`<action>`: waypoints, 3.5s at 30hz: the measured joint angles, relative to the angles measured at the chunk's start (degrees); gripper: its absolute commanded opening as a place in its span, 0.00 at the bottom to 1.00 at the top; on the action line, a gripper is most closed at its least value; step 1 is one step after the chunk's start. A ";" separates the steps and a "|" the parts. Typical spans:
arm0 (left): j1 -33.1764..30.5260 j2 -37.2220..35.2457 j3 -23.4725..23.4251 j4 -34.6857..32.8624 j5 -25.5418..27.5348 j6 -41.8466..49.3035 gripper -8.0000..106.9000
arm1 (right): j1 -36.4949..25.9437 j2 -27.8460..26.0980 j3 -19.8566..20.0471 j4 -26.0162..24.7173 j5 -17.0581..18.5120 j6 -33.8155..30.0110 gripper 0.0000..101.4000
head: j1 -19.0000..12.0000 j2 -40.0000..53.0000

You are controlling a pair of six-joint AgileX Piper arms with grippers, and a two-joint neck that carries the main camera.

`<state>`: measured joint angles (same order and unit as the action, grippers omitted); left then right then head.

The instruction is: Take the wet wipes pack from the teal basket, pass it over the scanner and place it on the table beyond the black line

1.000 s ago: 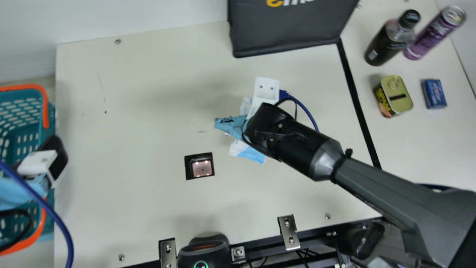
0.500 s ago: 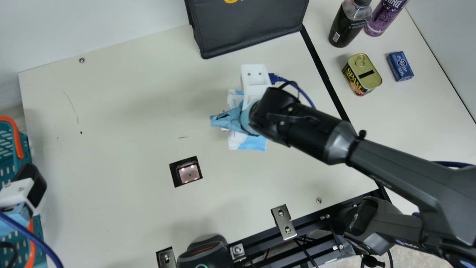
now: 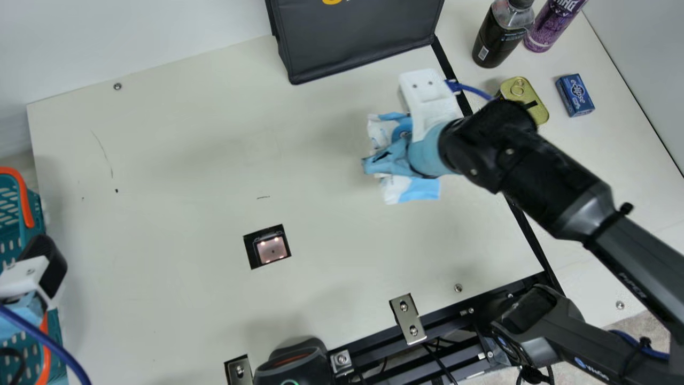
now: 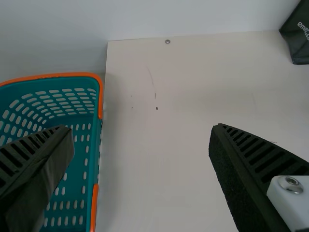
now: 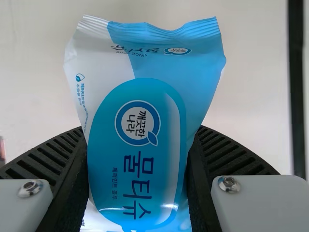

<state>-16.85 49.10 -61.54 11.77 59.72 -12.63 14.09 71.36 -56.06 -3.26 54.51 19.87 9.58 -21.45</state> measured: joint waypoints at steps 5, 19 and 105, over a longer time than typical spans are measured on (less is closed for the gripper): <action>0.00 0.00 0.00 0.00 0.00 0.00 0.85 | -7.66 -2.76 0.14 2.63 3.04 -11.81 0.00 | 0.00 0.00; 0.00 0.00 0.00 0.00 0.00 0.00 0.85 | -31.88 -6.15 0.42 8.44 8.24 -39.72 0.00 | 0.00 0.00; 0.00 0.00 0.00 0.00 0.00 0.00 0.85 | -74.35 8.19 13.22 19.72 -6.83 -93.07 0.79 | 0.00 0.00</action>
<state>-16.85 49.10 -61.54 11.77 59.72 -12.63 -60.26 79.55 -42.84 16.46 47.67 -73.20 9.58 -21.45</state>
